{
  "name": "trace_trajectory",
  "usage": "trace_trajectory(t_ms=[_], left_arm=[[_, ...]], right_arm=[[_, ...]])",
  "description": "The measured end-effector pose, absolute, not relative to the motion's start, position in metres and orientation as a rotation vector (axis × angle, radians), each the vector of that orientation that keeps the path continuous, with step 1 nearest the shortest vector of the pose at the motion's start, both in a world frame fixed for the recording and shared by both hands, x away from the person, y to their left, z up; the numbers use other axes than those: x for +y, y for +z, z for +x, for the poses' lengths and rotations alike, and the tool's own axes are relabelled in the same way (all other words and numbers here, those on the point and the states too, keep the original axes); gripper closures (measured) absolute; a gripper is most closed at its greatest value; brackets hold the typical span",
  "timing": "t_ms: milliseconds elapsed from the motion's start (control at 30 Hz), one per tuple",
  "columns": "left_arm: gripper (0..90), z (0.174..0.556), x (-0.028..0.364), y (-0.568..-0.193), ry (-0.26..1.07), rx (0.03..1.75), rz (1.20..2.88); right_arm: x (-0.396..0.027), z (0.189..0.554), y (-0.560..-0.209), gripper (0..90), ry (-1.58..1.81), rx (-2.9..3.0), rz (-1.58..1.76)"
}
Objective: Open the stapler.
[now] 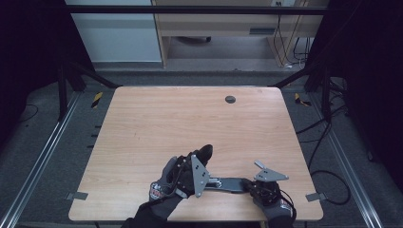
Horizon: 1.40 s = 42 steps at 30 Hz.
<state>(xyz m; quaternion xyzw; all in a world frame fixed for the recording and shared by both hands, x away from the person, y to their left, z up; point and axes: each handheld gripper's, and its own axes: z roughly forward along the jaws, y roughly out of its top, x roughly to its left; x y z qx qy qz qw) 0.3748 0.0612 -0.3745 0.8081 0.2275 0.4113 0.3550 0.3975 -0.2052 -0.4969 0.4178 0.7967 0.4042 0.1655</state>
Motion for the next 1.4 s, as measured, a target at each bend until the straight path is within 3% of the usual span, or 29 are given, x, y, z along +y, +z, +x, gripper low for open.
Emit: trace_trajectory(t_ms=[1400], left_arm=[[54.4, 0.375, 0.108, -0.368, 1.018, 0.724, 1.999]], right_arm=[[-0.204, 0.397, -0.496, 90.0, 1.128, 2.271, 1.176]])
